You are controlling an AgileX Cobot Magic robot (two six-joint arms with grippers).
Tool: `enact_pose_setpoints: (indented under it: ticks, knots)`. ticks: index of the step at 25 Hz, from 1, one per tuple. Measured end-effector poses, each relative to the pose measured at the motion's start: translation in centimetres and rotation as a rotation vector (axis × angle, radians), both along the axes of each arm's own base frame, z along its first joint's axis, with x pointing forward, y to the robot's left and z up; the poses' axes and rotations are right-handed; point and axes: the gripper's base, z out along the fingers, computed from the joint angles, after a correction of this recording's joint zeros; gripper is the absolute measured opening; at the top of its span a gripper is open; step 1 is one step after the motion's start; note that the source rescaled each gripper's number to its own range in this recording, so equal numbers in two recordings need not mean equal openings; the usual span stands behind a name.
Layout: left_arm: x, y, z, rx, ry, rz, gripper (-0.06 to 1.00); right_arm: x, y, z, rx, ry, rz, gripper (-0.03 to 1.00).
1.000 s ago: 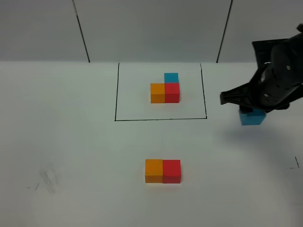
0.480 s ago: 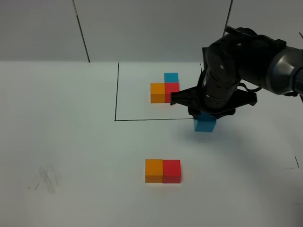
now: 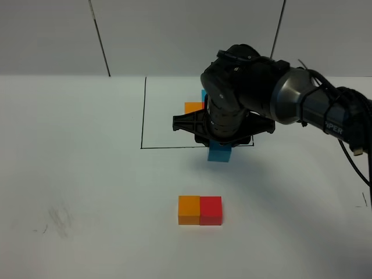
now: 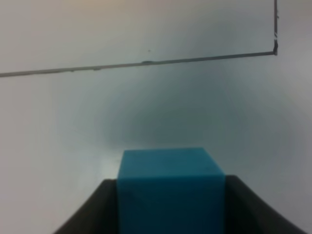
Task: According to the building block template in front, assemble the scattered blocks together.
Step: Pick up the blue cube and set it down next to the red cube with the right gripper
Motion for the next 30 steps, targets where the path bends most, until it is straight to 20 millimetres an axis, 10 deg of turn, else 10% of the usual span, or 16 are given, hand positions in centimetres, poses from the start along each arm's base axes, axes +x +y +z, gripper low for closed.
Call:
enact_pose_setpoints:
  ticks: [30]
  knots:
    - [0.0,0.0,0.0,0.000,-0.001,0.000,0.24,-2.3,2.6,-3.5,-0.097,0.106,-0.019,0.22]
